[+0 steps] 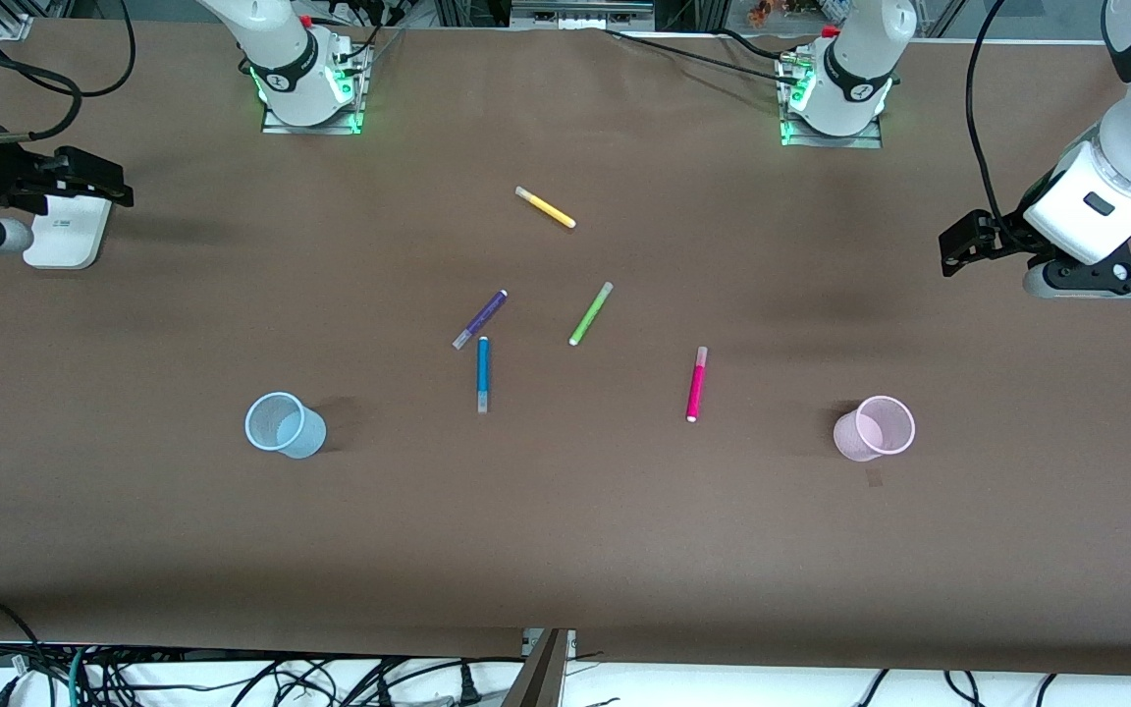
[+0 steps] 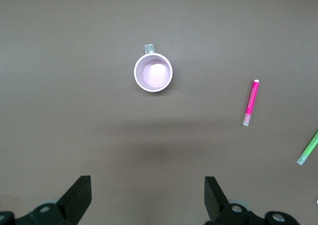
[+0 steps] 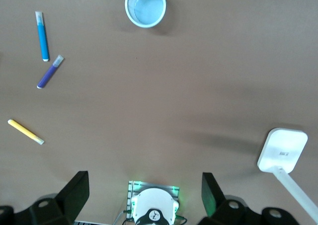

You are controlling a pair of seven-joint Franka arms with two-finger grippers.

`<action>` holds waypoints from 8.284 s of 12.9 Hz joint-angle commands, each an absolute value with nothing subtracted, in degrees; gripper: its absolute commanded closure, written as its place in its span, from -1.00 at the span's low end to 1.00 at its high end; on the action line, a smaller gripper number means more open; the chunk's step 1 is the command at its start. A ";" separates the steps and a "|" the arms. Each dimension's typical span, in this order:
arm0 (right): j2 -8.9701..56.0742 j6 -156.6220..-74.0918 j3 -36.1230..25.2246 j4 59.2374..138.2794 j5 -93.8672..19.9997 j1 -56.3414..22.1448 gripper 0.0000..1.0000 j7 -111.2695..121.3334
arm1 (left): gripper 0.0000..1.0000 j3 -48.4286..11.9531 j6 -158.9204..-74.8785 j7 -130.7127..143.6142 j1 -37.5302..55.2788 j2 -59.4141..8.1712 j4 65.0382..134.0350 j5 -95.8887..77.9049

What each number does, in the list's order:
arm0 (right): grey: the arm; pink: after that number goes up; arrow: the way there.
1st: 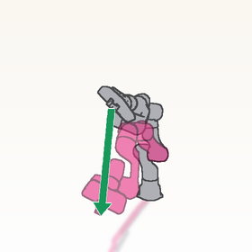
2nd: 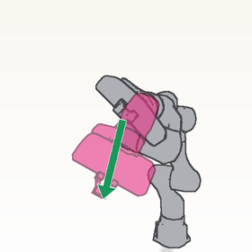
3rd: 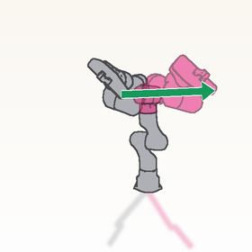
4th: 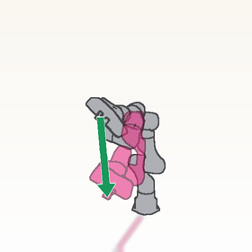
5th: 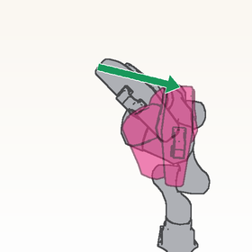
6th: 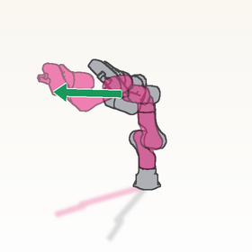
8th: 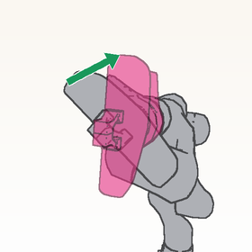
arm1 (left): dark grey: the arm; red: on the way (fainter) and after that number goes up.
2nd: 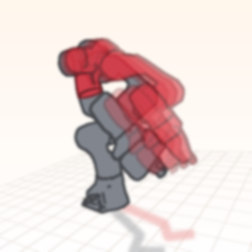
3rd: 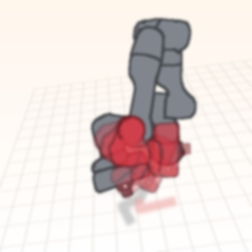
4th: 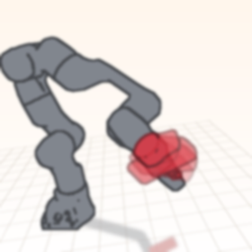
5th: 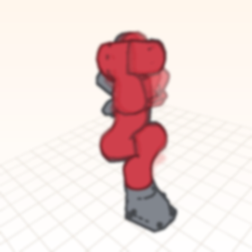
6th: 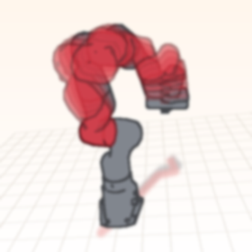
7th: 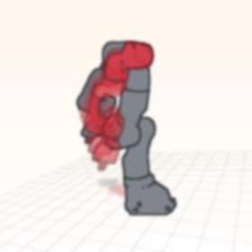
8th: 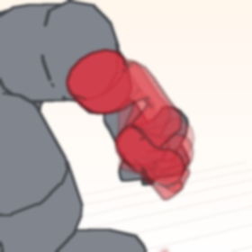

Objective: Place pink and blue markers in matching cups

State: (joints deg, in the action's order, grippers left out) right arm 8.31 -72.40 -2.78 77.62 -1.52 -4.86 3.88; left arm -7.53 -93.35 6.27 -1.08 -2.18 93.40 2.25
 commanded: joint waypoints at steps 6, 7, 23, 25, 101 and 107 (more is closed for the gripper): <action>10.37 -71.19 -2.64 73.83 -0.53 -6.06 -1.00 2.90 | -1.00 -8.17 -92.11 5.98 -0.97 -2.72 91.85 1.23; 10.37 -71.10 -2.64 73.83 -0.53 -6.06 -1.00 2.90 | -1.00 -8.17 -92.11 5.98 -0.97 -2.72 91.85 1.23; 12.57 -73.47 -2.64 74.79 -1.41 -8.51 -1.00 2.29 | -1.00 -8.17 -90.53 4.92 -1.05 -2.64 91.85 1.32; 13.44 -74.44 -2.64 74.71 -1.41 -10.36 -1.00 1.85 | -1.00 -8.26 -90.53 5.18 -0.97 -2.64 91.93 1.41; 48.51 -82.53 -2.81 72.42 -45.08 7.11 1.00 -14.94 | -1.00 -18.28 -90.09 -40.19 2.73 -29.63 86.04 47.32; 48.43 -82.62 -2.90 72.25 -45.35 7.38 -0.26 -15.12 | -1.00 -18.37 -90.18 -25.34 -8.77 -21.90 85.96 17.00</action>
